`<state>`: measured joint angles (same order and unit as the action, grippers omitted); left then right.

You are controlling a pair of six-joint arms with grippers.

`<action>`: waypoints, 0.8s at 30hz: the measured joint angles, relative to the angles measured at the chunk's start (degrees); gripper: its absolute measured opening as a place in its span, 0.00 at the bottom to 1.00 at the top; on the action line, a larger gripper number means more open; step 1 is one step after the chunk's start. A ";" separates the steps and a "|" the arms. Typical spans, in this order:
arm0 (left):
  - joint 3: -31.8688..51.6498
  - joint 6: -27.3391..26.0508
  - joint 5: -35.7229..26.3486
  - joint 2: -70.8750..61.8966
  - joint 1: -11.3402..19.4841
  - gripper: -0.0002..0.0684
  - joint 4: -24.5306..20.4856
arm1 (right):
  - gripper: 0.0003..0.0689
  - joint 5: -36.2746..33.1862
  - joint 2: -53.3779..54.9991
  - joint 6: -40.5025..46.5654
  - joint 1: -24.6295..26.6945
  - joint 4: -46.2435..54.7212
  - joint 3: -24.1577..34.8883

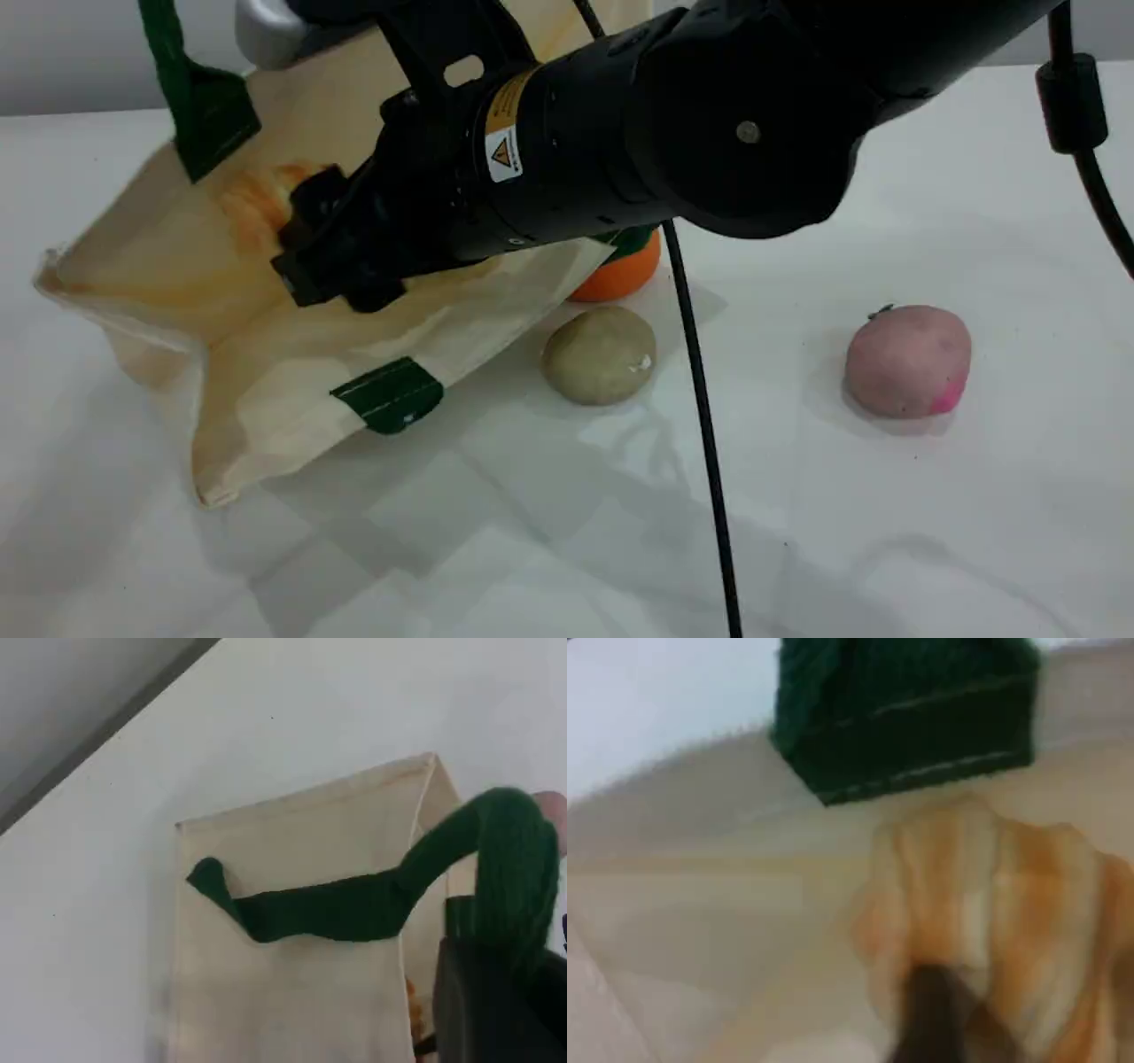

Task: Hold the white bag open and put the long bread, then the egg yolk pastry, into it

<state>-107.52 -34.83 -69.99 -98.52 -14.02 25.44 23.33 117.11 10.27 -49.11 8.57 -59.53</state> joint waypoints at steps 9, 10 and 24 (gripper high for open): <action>0.00 0.00 0.00 0.00 0.00 0.12 0.00 | 0.88 -7.78 -5.21 -1.77 0.00 0.12 0.00; 0.00 0.00 0.00 0.00 0.00 0.12 0.00 | 0.88 -8.47 -6.50 -2.28 0.00 0.21 0.00; 0.00 0.00 0.00 -0.05 0.13 0.12 -3.78 | 0.86 -32.11 -22.21 -4.29 0.00 0.31 0.47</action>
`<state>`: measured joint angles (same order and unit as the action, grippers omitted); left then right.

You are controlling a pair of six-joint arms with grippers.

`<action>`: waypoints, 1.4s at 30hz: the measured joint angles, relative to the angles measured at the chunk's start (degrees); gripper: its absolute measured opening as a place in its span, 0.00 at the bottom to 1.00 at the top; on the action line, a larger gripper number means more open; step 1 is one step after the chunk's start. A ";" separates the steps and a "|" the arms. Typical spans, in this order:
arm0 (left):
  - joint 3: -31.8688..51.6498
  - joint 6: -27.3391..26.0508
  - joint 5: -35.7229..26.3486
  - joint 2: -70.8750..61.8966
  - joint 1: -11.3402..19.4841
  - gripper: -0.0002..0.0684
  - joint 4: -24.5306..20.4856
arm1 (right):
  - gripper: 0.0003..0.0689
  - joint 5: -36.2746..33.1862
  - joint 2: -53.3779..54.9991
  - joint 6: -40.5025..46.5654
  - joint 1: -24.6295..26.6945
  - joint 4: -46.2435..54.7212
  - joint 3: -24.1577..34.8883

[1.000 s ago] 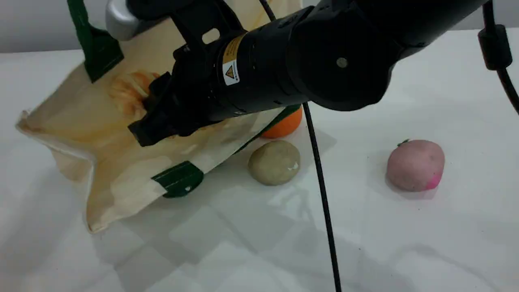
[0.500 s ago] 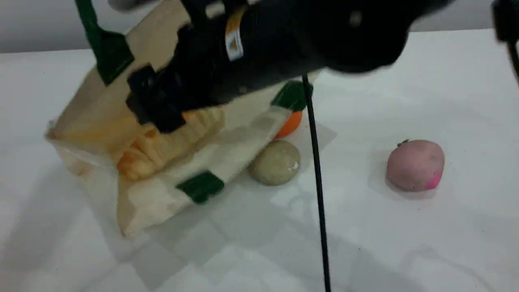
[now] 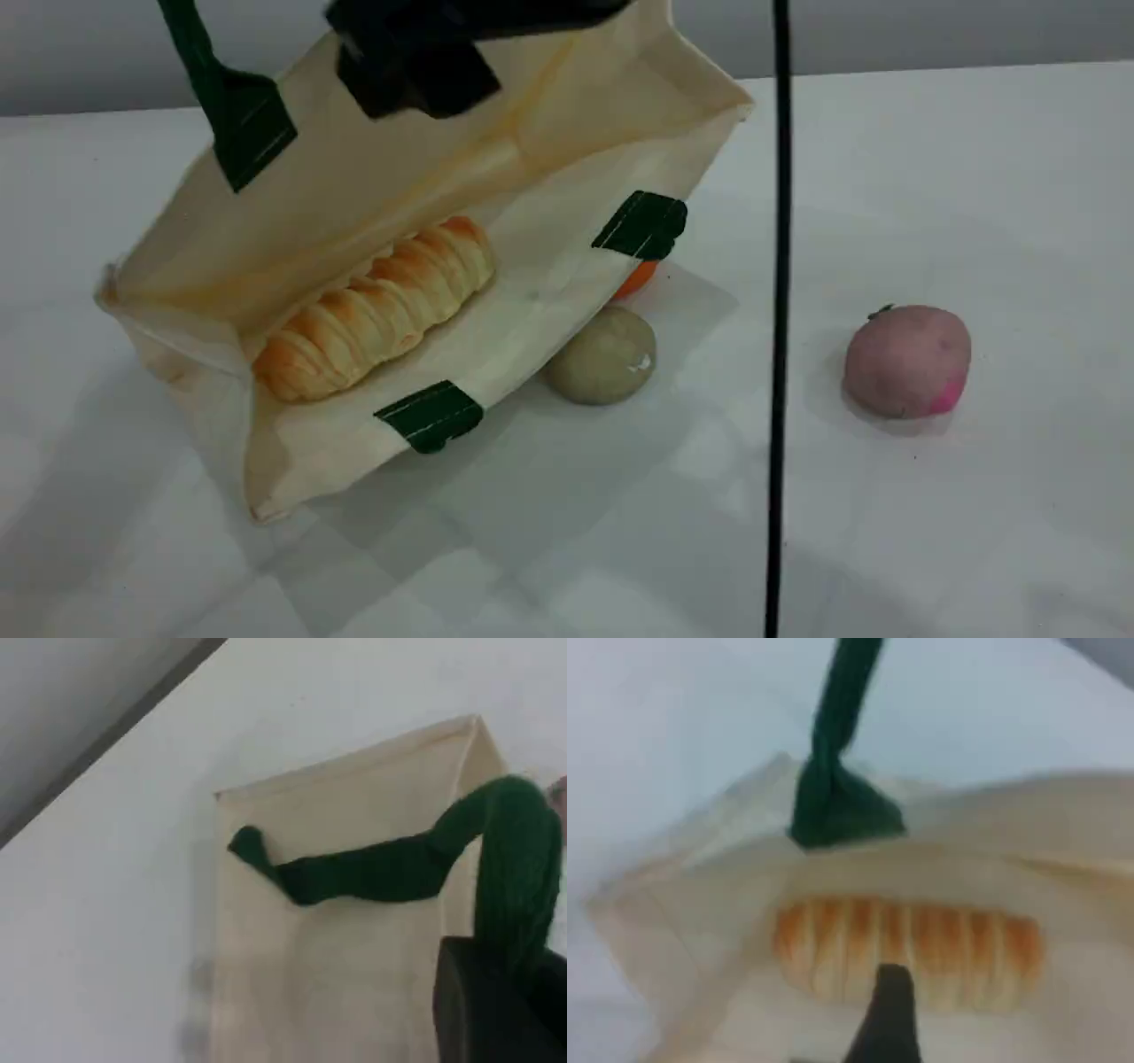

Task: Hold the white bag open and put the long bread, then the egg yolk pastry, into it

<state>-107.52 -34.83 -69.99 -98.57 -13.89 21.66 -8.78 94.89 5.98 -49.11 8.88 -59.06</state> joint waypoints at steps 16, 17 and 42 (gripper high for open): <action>-0.79 1.24 -0.01 0.00 0.06 0.12 -5.66 | 0.86 -0.86 5.44 1.01 0.00 0.00 0.41; -1.16 1.76 -0.08 0.00 0.36 0.12 -5.78 | 0.86 -0.65 5.85 1.01 0.00 0.00 0.41; -2.68 2.49 -0.02 0.36 4.78 0.12 -4.61 | 0.86 6.49 20.43 1.01 8.94 0.41 0.36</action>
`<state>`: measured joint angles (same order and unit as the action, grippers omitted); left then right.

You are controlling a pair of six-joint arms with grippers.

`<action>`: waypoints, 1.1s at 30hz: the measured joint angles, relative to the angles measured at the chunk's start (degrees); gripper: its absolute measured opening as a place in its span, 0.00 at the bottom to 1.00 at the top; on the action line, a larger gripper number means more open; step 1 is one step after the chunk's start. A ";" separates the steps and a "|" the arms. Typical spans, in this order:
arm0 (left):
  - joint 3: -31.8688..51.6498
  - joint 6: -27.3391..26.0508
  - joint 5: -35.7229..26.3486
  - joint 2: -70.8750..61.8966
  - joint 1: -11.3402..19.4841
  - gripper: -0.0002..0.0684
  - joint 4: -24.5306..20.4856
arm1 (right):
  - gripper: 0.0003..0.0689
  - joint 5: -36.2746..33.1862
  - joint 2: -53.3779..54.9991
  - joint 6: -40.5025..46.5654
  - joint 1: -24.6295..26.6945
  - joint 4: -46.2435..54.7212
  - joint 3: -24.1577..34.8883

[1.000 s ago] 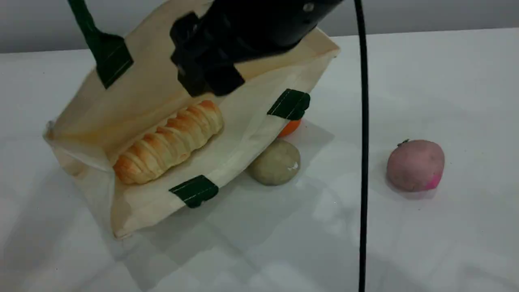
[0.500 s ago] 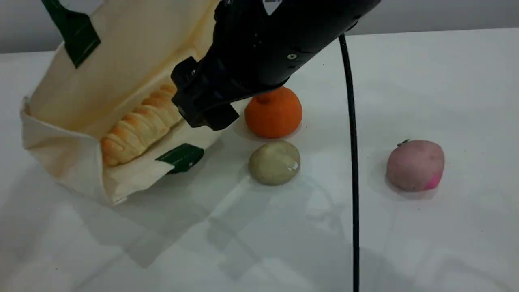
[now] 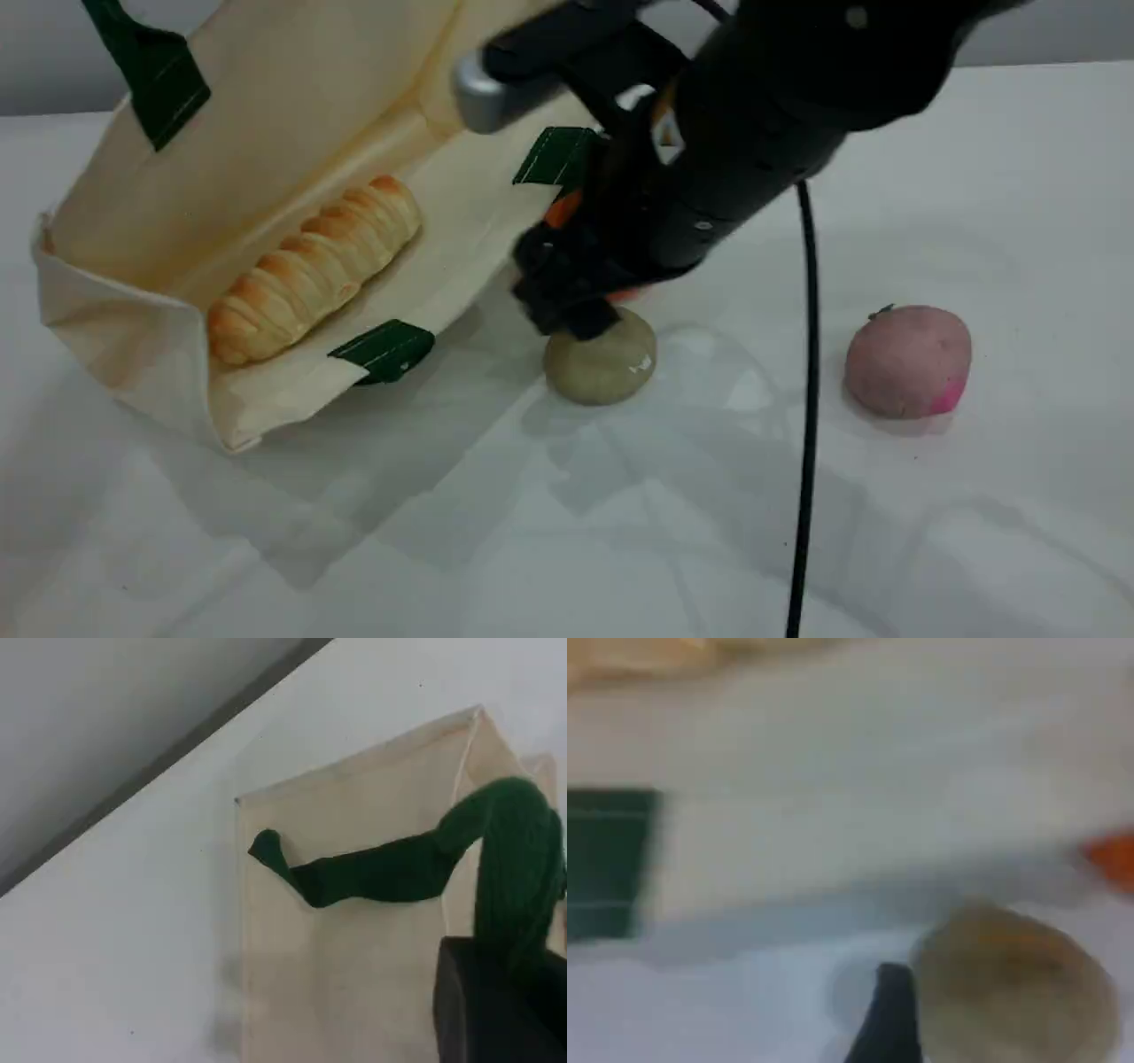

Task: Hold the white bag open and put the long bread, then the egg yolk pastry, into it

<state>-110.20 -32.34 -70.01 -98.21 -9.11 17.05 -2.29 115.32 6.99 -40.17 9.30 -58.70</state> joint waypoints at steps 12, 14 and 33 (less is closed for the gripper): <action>0.00 0.00 0.00 0.00 0.00 0.12 0.00 | 0.86 4.47 5.39 0.45 0.84 -0.15 -0.05; 0.00 0.00 0.00 0.00 0.00 0.12 0.00 | 0.86 5.98 6.43 0.45 0.84 -0.50 -0.05; 0.00 0.00 0.00 0.00 0.00 0.12 0.00 | 0.29 7.51 8.58 0.39 0.84 -1.70 -0.05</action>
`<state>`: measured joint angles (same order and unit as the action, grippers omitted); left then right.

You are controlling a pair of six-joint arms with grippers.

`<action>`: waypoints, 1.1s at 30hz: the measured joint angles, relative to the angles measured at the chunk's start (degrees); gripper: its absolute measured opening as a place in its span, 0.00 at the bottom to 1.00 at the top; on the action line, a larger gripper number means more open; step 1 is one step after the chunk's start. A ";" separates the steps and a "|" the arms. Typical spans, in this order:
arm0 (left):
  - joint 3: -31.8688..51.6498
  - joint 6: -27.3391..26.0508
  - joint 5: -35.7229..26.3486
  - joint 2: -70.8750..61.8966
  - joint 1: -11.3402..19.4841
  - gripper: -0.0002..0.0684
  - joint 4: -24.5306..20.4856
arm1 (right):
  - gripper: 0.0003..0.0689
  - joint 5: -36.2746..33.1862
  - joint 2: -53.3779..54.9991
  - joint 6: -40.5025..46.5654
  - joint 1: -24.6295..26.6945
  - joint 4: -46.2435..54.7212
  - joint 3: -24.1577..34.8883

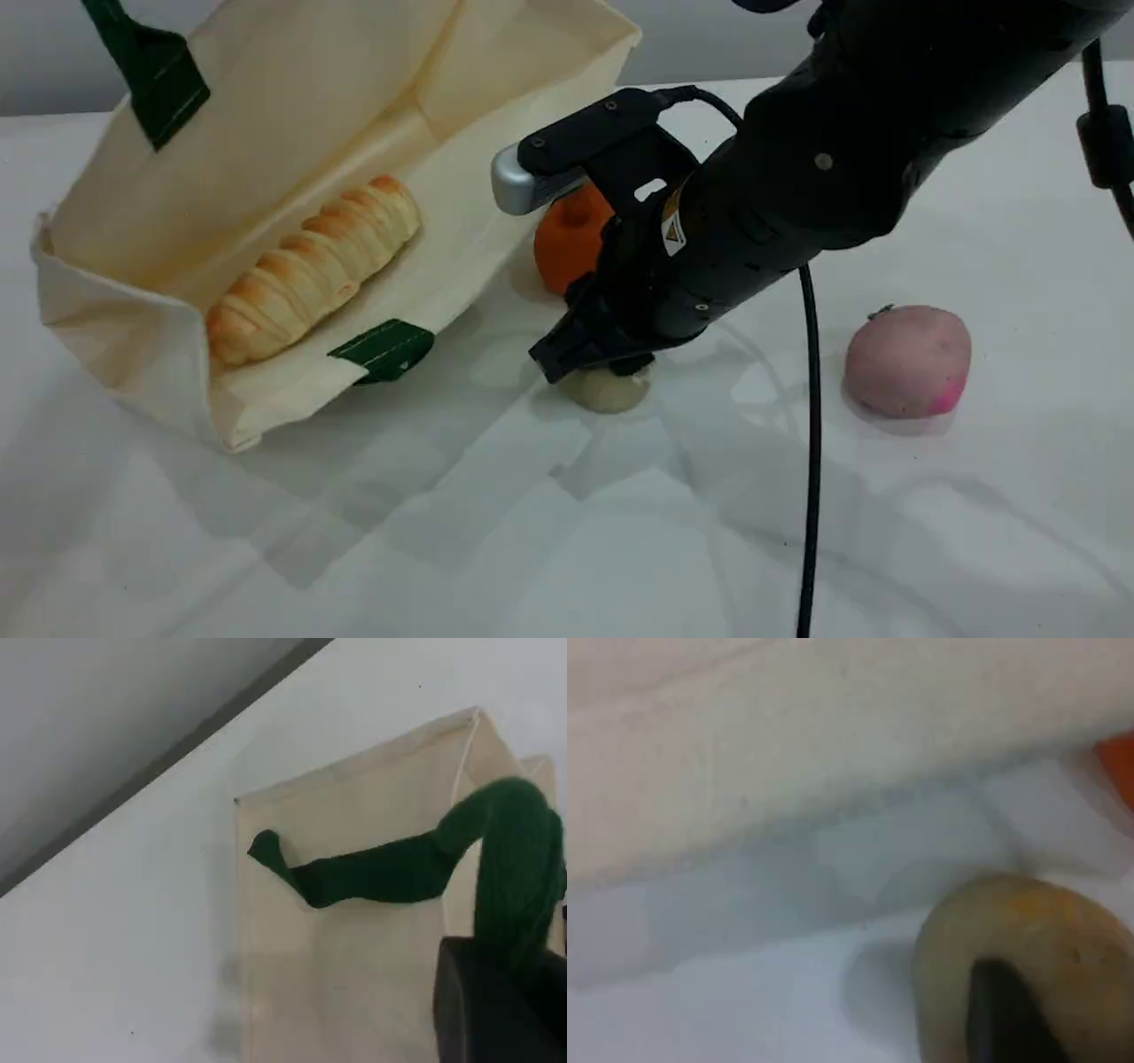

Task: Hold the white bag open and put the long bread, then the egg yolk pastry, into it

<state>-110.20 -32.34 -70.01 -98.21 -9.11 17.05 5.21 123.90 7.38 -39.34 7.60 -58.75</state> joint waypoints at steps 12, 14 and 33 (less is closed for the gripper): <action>0.00 -0.02 0.05 0.00 -0.06 0.12 0.05 | 0.28 -6.10 -6.53 0.00 -0.04 -0.38 0.38; 0.00 -0.15 0.05 0.00 -0.06 0.12 0.05 | 0.28 -4.68 -9.12 0.00 -0.04 -0.51 1.61; 0.00 -6.05 0.05 0.12 -0.17 0.12 11.90 | 0.28 0.96 -39.19 0.05 -5.05 -3.36 19.57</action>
<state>-110.20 -38.39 -69.96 -98.09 -9.28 28.94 6.18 84.71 7.43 -44.38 4.24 -39.18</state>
